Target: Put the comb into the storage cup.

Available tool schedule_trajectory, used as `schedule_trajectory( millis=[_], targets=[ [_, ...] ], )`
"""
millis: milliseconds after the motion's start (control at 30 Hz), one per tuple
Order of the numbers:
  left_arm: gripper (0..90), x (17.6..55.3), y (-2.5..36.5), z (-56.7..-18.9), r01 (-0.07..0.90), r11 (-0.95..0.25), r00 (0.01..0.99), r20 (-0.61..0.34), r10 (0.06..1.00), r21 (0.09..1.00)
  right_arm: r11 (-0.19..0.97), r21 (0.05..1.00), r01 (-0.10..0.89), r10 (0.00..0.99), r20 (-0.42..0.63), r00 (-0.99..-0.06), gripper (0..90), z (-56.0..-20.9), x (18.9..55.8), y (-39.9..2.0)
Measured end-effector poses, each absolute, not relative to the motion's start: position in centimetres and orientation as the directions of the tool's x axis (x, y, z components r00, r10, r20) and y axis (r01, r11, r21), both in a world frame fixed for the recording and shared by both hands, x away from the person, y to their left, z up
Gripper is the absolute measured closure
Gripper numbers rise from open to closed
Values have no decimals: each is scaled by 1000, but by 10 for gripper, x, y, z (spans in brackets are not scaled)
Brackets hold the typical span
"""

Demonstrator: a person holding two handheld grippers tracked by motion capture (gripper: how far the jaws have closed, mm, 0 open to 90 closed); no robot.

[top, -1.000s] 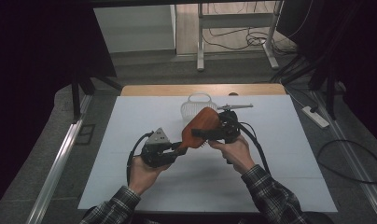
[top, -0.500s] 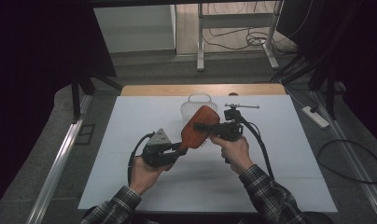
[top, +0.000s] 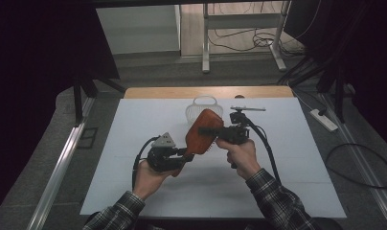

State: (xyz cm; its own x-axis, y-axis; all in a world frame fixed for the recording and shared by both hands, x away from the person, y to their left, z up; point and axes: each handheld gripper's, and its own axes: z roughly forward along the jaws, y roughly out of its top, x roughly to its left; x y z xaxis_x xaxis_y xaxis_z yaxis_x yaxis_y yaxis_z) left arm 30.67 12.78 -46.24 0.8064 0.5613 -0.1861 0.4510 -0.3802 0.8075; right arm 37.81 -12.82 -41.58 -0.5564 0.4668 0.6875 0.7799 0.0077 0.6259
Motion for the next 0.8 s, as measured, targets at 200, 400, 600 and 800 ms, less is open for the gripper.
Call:
schedule_trajectory(
  millis=[200,400,600,800],
  targets=[
    [527,308,128,-464,465,-395,801,-186,569,792,-6,634,773,474,682,-556,557,-413,380,-131],
    [376,308,135,-464,476,-376,784,-191,590,795,-7,653,757,494,661,-565,556,-409,381,-133],
    [262,307,140,-464,475,-366,770,-176,613,800,-11,668,744,506,646,-572,555,-407,382,-134],
    [110,308,143,-467,519,-378,760,-213,614,767,1,684,730,518,624,-585,555,-403,383,-134]
  ],
)
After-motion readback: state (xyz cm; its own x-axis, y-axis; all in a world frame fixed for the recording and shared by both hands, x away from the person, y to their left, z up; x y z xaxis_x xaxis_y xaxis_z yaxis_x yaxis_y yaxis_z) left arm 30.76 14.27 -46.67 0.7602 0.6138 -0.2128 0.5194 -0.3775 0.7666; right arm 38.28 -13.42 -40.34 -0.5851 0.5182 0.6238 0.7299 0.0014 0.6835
